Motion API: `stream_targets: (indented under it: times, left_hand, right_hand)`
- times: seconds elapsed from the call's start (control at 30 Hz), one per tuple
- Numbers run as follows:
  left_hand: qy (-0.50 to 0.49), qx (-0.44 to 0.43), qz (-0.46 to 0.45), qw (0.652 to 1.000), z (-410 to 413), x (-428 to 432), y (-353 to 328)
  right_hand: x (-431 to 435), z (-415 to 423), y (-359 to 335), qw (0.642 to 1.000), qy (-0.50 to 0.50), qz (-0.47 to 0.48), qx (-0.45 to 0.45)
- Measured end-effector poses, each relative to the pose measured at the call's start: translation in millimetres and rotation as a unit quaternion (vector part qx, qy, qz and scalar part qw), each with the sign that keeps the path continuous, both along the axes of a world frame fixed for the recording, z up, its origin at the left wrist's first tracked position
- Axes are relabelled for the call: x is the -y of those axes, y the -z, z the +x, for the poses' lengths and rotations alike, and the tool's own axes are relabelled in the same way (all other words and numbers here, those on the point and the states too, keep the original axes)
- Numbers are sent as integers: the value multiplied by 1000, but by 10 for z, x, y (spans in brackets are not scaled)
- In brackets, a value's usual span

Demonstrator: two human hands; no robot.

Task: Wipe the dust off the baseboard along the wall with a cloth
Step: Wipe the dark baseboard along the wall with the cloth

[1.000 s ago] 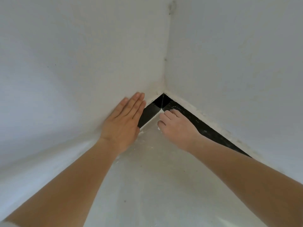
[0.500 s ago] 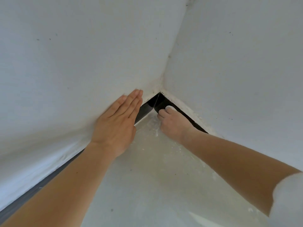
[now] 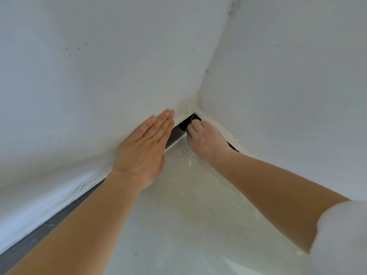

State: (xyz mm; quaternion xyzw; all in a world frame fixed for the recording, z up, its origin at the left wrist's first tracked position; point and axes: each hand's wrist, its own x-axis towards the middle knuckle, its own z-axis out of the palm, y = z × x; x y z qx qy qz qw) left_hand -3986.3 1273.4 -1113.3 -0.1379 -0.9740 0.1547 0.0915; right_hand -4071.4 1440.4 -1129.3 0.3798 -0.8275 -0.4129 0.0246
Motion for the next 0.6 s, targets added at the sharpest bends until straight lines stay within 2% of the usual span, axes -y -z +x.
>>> stream_targets:
  times: [0.13,0.2,0.3,0.37,0.47,0.6]
  left_hand:
    - [4,-10,13,1000,-6,6,1]
    - [5,-4,22,1000,-7,11,7]
    - [4,2,34,999,-7,10,25]
    - [9,-10,39,999,-7,14,36]
    - [11,-39,42,998,-13,21,55]
    - [6,-41,40,998,-16,20,79]
  right_hand:
    - [-387,214,-49,999,-24,-20,5]
    - [-475,429,-91,995,45,18,92]
    - [-496,573,-126,956,211,69,190]
    - [-412,500,-166,969,150,24,197]
    - [-146,219,-210,993,3,-53,106]
    - [89,-160,32,998,-24,-16,53]
